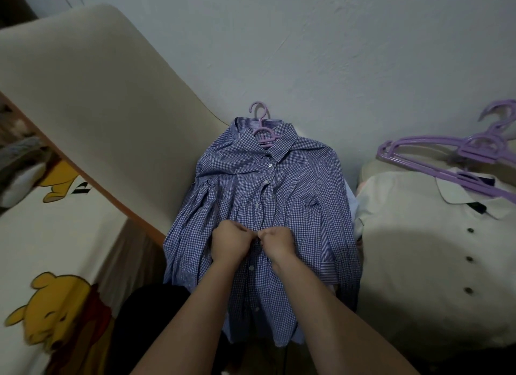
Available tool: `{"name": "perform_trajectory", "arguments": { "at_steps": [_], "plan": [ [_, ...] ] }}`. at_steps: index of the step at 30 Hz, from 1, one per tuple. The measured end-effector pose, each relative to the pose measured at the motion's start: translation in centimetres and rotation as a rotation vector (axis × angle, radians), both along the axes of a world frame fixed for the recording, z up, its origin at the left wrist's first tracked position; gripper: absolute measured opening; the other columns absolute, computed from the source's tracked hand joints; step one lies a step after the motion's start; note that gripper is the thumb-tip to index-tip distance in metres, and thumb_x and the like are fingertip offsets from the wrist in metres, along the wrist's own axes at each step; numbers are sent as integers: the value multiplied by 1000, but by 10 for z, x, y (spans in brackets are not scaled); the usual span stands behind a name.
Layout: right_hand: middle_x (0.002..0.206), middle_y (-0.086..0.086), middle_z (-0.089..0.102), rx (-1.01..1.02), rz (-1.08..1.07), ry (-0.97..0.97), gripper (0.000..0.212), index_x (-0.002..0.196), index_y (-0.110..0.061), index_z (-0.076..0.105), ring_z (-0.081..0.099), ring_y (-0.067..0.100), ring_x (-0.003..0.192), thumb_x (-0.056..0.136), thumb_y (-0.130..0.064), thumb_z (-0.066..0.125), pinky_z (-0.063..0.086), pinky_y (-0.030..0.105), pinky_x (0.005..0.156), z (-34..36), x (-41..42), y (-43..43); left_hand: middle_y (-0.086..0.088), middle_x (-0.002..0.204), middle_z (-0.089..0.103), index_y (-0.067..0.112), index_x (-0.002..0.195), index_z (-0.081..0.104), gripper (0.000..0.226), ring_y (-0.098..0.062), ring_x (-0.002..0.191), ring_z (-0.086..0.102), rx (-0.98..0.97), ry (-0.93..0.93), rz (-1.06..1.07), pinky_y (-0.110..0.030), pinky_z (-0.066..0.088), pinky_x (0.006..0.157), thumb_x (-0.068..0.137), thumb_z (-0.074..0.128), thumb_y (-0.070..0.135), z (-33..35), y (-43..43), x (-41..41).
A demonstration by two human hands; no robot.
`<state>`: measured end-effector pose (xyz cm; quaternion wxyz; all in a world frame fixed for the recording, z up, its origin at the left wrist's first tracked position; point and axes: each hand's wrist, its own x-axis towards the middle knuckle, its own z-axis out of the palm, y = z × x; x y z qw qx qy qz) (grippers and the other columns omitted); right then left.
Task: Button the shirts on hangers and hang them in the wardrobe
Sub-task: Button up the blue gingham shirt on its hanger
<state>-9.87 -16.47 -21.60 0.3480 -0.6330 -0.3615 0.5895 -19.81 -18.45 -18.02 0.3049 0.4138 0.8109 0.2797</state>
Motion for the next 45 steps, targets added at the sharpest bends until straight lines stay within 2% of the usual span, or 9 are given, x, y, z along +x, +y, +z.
{"name": "perform_trajectory", "arguments": {
  "at_steps": [6,11,15,20,29,35,37,41,45],
  "plan": [
    [92,8,73,60,13,-31,21,80,-11,74,68,24,91,95,-6,60,57,33,82,1,1,-5,1,64,67,15,75,79,18,-18,63,65,-42,151,-110,-27,52,56,83,79,30,9,2,1],
    [83,29,67,109,90,-85,16,80,11,66,60,36,71,89,-2,63,55,50,78,5,6,-10,0,75,71,14,85,78,15,-18,70,66,-7,150,-89,-26,52,61,88,73,28,3,0,1],
    [74,4,66,62,91,-17,26,69,-14,69,57,15,70,89,2,62,49,32,66,4,9,-10,0,73,71,12,80,76,14,-16,68,66,33,103,-106,-29,55,63,87,77,24,3,-2,-3],
    [84,2,66,85,144,-93,30,72,-16,67,60,19,83,92,0,53,52,35,79,6,9,-10,-5,72,73,14,72,75,15,-26,71,72,-3,-23,-135,-44,63,70,87,76,17,0,4,-11],
    [73,0,69,68,96,-124,28,66,-20,71,63,17,71,87,-3,62,53,30,64,6,13,-6,-4,78,70,18,80,69,17,-28,76,69,41,-31,-189,-47,62,76,95,64,14,-2,1,-18],
    [82,-2,62,259,236,-166,10,97,-15,64,57,12,69,93,-7,59,43,18,57,6,31,-32,5,88,67,15,94,63,7,-3,77,59,182,80,-185,-14,41,65,94,61,9,-10,-46,-5],
    [78,-2,59,349,318,-247,13,94,-19,65,50,7,59,93,-7,58,37,13,50,6,35,-43,5,86,65,19,89,62,13,-5,76,59,205,122,-230,-19,43,68,90,64,5,-22,-62,-6],
    [98,-1,56,466,503,-411,14,87,-23,68,56,7,75,92,-12,62,43,10,64,7,36,-61,5,89,55,15,90,64,15,-12,77,54,232,233,-312,-25,38,70,84,70,3,-36,-83,-7],
    [104,-1,47,503,596,-529,4,94,-14,66,53,13,88,93,-13,63,45,23,81,6,31,-73,6,94,49,17,94,57,19,-13,78,53,203,259,-327,-34,47,69,84,73,15,-32,-90,-3]
  ]
}}
